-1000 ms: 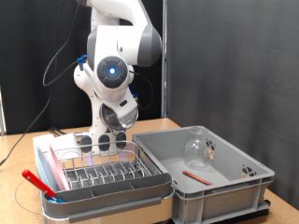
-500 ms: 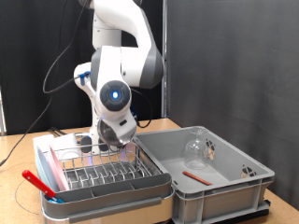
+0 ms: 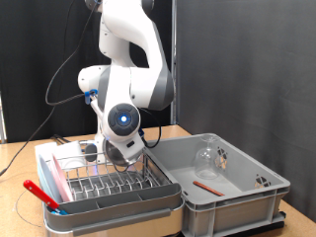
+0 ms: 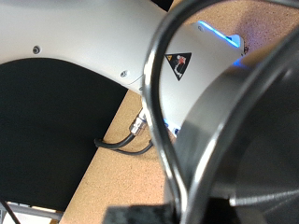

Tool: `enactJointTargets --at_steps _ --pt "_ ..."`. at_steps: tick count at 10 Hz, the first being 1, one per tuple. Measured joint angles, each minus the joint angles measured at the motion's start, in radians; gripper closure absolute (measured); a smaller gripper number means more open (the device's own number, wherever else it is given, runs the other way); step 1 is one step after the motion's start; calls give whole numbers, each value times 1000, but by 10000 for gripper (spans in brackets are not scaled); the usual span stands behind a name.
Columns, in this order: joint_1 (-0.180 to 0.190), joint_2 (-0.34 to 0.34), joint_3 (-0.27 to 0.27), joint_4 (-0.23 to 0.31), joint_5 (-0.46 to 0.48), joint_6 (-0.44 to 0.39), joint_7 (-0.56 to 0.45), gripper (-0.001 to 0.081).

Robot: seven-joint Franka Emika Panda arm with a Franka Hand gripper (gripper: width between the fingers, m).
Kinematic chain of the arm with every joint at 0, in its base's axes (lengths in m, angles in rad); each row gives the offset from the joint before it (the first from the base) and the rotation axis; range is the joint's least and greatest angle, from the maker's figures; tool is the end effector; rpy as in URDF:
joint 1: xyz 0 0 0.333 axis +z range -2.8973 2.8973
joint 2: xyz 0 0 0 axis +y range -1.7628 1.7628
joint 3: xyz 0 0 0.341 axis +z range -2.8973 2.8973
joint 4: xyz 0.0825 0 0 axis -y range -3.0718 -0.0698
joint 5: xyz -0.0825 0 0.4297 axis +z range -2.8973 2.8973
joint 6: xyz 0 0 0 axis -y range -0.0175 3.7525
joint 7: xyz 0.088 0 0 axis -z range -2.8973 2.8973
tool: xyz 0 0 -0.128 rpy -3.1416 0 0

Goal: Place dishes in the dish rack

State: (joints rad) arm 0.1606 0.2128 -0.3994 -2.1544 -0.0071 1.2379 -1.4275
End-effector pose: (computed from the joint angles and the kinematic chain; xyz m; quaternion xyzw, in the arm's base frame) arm 0.4221 -0.1054 0.2725 -0.7126 -0.4606 0.3848 0.3632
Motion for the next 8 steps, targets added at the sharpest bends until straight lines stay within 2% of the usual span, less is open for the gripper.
enactJointTargets --at_steps 4,6,7,8 --pt "0 23 7 -2 4 4 -51 774" --pt "0 33 9 -2 6 1 -62 524" --pt "0 38 10 -2 6 -1 -64 524" --pt "0 44 10 -2 7 -1 -67 320"
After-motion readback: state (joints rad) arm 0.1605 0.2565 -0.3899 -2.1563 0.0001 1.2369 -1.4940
